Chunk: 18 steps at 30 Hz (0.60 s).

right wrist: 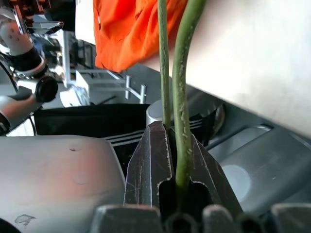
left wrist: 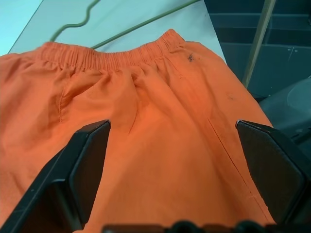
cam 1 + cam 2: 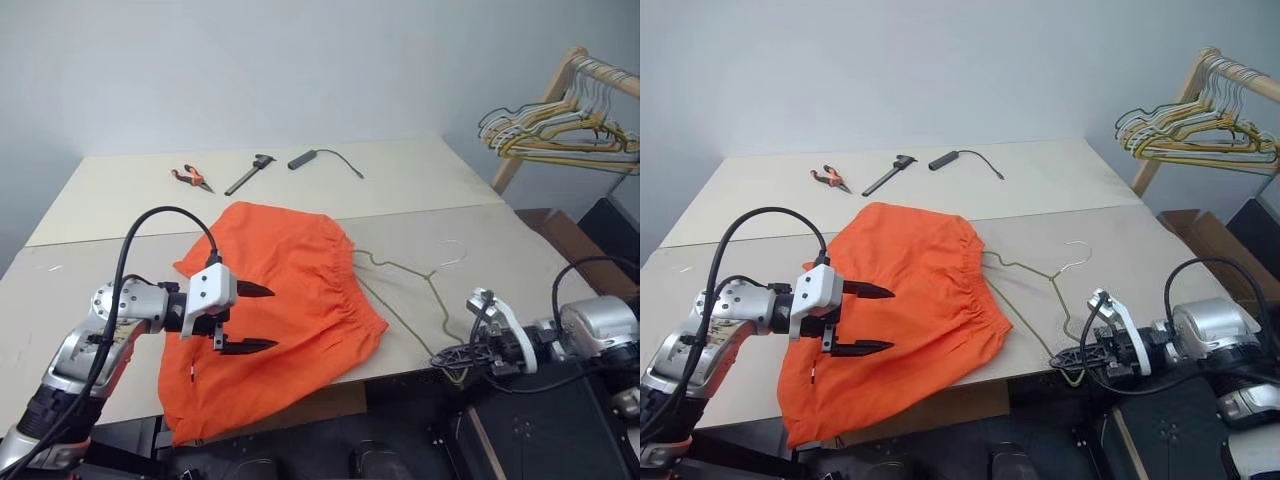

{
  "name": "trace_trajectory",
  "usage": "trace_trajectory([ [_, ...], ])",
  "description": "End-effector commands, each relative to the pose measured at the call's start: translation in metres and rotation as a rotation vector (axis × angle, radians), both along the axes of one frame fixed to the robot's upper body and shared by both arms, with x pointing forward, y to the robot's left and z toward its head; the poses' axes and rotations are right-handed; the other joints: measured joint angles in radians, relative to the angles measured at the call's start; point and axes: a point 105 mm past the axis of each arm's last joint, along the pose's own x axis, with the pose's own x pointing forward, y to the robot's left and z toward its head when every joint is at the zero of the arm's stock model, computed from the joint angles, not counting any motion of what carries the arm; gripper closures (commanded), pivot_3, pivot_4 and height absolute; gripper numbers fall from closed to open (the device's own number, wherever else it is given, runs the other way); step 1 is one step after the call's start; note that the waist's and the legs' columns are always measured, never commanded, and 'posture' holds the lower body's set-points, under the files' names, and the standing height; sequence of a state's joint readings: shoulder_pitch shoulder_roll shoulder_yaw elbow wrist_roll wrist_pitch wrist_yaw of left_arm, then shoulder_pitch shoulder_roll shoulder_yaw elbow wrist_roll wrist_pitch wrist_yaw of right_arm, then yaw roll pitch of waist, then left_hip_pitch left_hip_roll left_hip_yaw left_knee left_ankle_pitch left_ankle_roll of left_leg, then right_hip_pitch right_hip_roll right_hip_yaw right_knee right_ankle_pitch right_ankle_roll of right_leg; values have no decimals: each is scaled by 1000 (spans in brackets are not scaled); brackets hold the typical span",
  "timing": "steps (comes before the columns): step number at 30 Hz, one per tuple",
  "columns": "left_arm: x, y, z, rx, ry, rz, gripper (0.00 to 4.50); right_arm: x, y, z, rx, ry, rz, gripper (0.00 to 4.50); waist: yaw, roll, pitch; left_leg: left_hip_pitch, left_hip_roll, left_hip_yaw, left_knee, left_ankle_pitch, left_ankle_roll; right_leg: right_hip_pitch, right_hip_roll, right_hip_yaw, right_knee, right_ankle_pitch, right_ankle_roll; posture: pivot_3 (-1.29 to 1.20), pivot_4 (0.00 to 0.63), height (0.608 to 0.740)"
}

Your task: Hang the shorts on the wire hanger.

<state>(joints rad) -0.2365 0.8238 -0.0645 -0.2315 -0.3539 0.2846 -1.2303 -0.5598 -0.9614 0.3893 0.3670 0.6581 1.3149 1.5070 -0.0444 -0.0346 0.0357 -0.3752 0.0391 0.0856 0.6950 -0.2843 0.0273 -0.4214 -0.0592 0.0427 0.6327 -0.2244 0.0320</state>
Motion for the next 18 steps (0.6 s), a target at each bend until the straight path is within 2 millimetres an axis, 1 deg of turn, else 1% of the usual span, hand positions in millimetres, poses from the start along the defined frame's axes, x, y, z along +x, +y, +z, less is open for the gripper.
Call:
trace_trajectory([
  [1, 0, -6, 9, 8, -57, -23, 12, 11, 5, 1, 9, -11, 31, 4500, 1, 0, 0, 0, 0, 0, 0, 0, 0, 0, 0, 0, 0, 0, 0, -3, 0, 740],
  [5, -2, -4, 7, 18, -59, -10, 12, 23, 2, -7, -41, -8, 29, 4500, 4, 0, 0, -1, 0, 2, 0, 0, 0, 0, 0, 0, 0, 0, 0, 19, 0, 740],
  [8, -4, -3, 6, 17, -59, -1, 12, 30, 1, -5, -51, -38, 39, 4500, 10, 0, 0, -2, -1, 2, 0, 0, 0, -1, -1, -1, 0, 0, 0, 29, 0, 740],
  [11, -6, -3, 5, 17, -59, 7, 12, 36, 6, -1, -60, -73, 75, 4500, 15, 0, 0, -2, -1, 2, 0, 0, 0, -1, -1, -1, 0, 0, 0, 34, 0, 740],
  [14, -6, -4, 4, 20, -63, 9, 12, 42, 16, 5, -55, -98, 117, 4500, 16, 1, 0, -1, -1, 2, 0, 0, 0, -1, -1, 0, 1, 0, 0, 29, 0, 740],
  [18, -5, -6, 6, 10, -65, 6, 12, 52, 21, 1, -85, -104, 123, 4500, 20, 1, 0, -1, -1, 2, 0, 0, 0, -1, -1, -1, 1, 0, 0, 32, 0, 740],
])
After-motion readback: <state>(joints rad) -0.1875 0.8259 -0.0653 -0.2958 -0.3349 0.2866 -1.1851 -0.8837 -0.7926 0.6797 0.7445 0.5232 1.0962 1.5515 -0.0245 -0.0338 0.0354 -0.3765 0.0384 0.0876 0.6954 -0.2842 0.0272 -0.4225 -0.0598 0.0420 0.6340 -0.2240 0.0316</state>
